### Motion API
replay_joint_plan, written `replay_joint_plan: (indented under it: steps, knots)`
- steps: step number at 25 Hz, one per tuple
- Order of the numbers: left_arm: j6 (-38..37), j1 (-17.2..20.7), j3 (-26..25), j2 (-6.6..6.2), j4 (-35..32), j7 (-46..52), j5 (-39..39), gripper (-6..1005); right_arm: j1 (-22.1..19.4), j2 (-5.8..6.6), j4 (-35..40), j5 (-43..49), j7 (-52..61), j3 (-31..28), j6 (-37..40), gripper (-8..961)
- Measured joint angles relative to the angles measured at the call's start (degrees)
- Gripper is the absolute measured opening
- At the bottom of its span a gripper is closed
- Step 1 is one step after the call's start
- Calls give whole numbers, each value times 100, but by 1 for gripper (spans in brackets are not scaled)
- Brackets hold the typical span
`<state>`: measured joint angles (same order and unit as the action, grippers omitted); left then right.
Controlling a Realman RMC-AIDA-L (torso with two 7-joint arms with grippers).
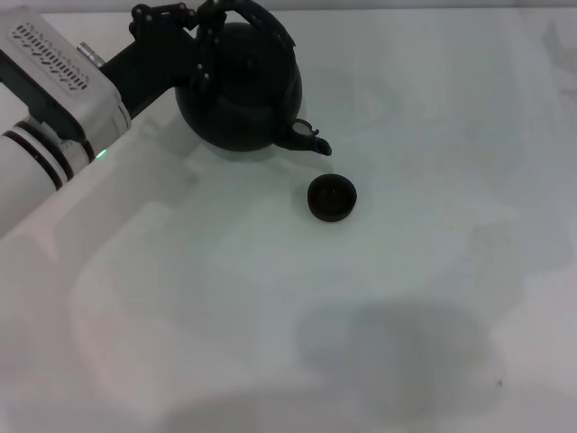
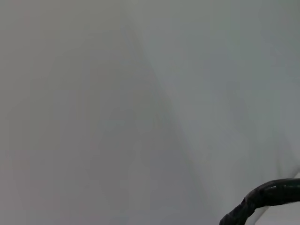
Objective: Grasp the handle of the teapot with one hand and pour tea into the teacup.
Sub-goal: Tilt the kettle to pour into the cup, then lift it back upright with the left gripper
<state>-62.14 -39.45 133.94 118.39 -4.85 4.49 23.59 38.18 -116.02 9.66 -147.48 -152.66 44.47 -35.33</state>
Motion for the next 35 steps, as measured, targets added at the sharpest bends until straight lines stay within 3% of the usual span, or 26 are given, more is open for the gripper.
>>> replay_joint_plan:
  steps: [35]
  knots:
    - [-66, -107, 1, -1, -151, -860, -638, 98, 19, 10, -70, 0, -2, -132, 53, 829]
